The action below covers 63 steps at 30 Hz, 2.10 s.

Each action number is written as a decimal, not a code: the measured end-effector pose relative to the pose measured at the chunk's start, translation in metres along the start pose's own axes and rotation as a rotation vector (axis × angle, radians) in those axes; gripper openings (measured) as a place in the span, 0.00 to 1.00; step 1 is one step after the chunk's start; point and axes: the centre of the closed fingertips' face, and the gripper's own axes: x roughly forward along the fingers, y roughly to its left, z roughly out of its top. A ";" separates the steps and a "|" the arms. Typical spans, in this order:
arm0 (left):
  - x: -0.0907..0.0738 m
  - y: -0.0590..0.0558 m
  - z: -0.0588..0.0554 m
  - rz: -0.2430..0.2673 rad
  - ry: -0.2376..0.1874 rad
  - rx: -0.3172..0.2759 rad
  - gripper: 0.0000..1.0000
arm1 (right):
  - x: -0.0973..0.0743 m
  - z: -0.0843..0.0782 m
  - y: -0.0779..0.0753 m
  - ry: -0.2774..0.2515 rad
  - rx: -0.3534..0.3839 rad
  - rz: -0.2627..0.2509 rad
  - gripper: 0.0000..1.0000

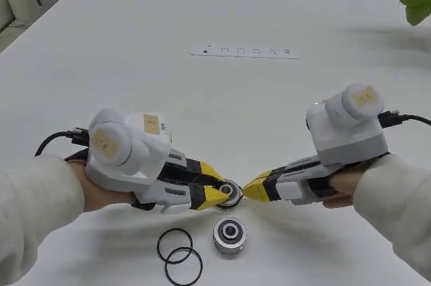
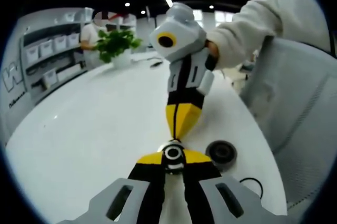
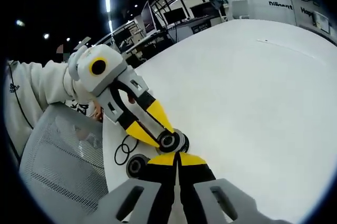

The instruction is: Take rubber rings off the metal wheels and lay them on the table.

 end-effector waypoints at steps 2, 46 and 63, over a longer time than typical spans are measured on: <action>0.000 0.000 0.000 0.000 0.000 0.000 0.13 | 0.000 0.002 0.000 -0.009 0.017 0.006 0.00; 0.000 -0.003 0.000 0.009 0.007 0.019 0.13 | 0.007 0.014 0.018 -0.040 0.009 0.037 0.00; -0.012 -0.009 0.005 0.015 0.016 0.007 0.23 | 0.000 0.015 0.013 -0.042 0.019 0.018 0.00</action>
